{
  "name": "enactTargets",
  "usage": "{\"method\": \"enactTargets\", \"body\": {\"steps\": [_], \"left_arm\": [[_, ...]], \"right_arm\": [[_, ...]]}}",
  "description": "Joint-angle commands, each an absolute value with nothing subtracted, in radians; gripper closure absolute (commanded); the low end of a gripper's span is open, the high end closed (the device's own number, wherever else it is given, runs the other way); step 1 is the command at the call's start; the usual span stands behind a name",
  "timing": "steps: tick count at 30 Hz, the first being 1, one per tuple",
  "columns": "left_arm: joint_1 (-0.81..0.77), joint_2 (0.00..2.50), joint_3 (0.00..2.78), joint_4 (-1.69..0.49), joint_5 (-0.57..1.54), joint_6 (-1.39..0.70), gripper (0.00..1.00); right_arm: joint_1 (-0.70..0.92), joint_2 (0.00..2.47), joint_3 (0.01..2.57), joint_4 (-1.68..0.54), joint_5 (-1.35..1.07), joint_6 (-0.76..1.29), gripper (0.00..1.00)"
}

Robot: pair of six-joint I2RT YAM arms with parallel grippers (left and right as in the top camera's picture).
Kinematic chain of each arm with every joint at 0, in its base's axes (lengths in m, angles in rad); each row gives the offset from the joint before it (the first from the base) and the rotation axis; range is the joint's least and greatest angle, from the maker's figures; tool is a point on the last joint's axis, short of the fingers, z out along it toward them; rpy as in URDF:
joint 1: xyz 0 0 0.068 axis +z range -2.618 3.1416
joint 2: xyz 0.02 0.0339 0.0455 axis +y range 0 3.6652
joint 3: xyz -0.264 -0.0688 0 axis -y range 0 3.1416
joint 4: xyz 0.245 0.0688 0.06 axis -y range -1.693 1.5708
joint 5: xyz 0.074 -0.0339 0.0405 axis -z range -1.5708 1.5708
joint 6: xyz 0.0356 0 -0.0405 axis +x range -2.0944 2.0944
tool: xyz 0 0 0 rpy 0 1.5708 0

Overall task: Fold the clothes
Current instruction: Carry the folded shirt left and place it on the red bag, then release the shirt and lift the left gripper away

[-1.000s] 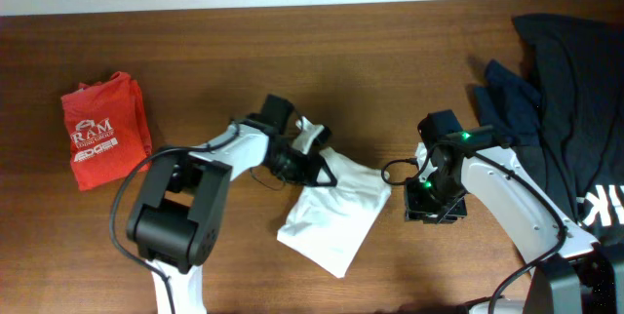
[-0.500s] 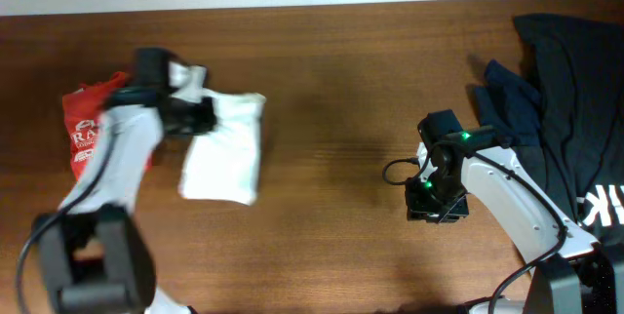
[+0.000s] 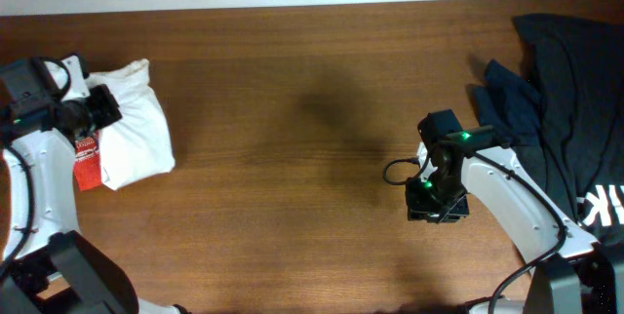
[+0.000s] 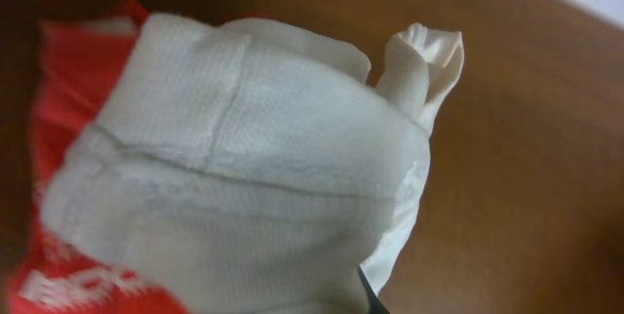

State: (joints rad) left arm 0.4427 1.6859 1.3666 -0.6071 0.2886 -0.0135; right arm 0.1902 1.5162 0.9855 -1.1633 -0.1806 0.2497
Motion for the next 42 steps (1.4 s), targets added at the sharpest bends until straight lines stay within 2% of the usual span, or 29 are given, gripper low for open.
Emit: {"method": "enactTargets", "body": {"steps": [1,15,17,18,20,23,27,30,35,36,39,42], "left_arm": [[0.476,1.671,1.409,-0.549,0.318,0.013,1.00],[0.548,1.852,1.409,-0.381,0.289,0.014,0.99],[0.564,1.866,1.409,-0.344,0.288,0.014,0.92],[0.572,1.871,1.409,-0.325,0.288,0.014,0.77],[0.587,1.873,1.409,-0.294,0.288,0.014,0.01],[0.613,1.872,1.462,-0.308,0.293,0.011,0.01],[0.620,1.872,1.640,-0.445,0.323,-0.011,0.01],[0.573,1.872,1.749,-0.540,0.408,-0.011,0.01],[0.369,1.881,1.760,-0.695,0.419,-0.010,0.01],[0.325,1.885,1.760,-0.733,0.413,-0.010,0.01],[0.184,1.898,1.759,-0.896,0.300,-0.010,0.01],[0.051,1.901,1.754,-1.133,0.164,-0.010,0.01]], "right_arm": [[0.183,1.499,1.000,-1.164,-0.168,0.241,0.60],[0.183,1.499,1.000,-1.168,-0.172,0.244,0.60],[0.183,1.499,1.000,-1.168,-0.172,0.244,0.60],[0.183,1.499,1.000,-1.168,-0.172,0.244,0.60],[0.183,1.499,1.000,-1.169,-0.173,0.244,0.60],[0.183,1.499,1.000,-1.171,-0.172,0.244,0.60],[0.183,1.499,1.000,-1.152,-0.172,0.244,0.59],[0.183,1.499,1.000,-1.121,-0.176,0.244,0.51],[0.183,1.499,1.001,-0.968,-0.236,0.244,0.21],[0.183,1.499,1.003,-0.952,-0.235,0.244,0.01],[0.182,1.499,1.028,-0.900,-0.233,0.236,0.01],[0.178,1.499,1.121,-0.962,-0.234,0.187,0.01]]}}
